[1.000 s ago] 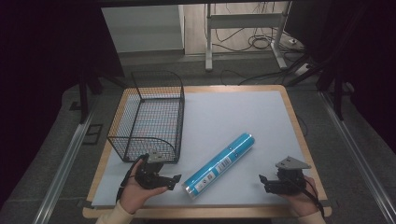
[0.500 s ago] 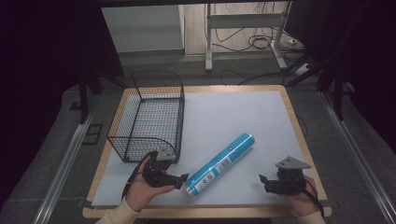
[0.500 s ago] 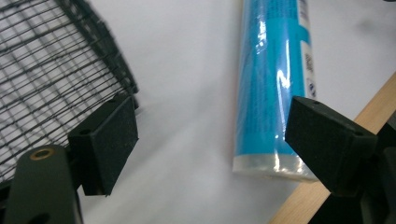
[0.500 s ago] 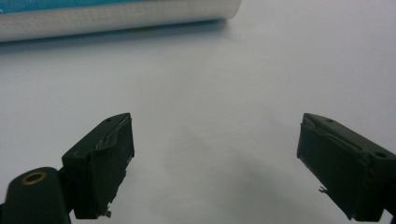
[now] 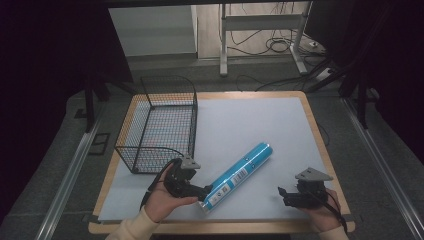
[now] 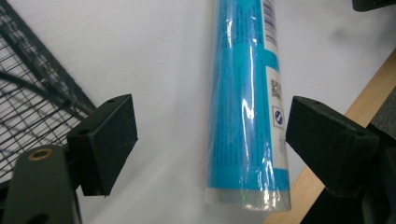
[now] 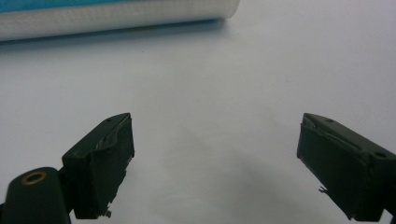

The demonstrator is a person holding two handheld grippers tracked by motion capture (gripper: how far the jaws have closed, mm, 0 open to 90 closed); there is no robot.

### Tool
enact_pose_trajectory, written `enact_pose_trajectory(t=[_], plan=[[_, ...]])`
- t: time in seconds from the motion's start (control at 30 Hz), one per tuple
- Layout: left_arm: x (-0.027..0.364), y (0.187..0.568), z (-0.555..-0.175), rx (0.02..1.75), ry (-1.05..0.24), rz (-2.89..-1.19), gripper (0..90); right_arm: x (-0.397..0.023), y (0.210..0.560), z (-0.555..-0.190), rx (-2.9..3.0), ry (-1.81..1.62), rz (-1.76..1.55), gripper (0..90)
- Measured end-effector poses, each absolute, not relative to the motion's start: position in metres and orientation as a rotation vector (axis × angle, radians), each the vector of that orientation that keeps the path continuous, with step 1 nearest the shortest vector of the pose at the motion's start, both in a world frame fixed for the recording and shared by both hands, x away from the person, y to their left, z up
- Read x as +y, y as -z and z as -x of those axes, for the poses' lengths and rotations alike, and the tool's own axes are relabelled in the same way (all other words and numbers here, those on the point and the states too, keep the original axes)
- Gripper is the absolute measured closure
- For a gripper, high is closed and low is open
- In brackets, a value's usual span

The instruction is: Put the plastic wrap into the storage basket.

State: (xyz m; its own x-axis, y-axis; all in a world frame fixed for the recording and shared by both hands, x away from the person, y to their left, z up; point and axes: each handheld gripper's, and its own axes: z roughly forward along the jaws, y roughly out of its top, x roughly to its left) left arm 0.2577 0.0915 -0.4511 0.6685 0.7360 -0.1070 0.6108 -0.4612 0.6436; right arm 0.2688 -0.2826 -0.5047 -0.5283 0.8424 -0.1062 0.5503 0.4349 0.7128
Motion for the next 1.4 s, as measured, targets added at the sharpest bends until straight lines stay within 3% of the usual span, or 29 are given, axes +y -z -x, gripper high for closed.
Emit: enact_pose_trajectory(t=[1.4], plan=[[0.023,0.451,-0.299,0.982,-0.174,-2.312,15.0,-0.284,0.504,-0.269,2.227,-0.876,-1.182,11.3]])
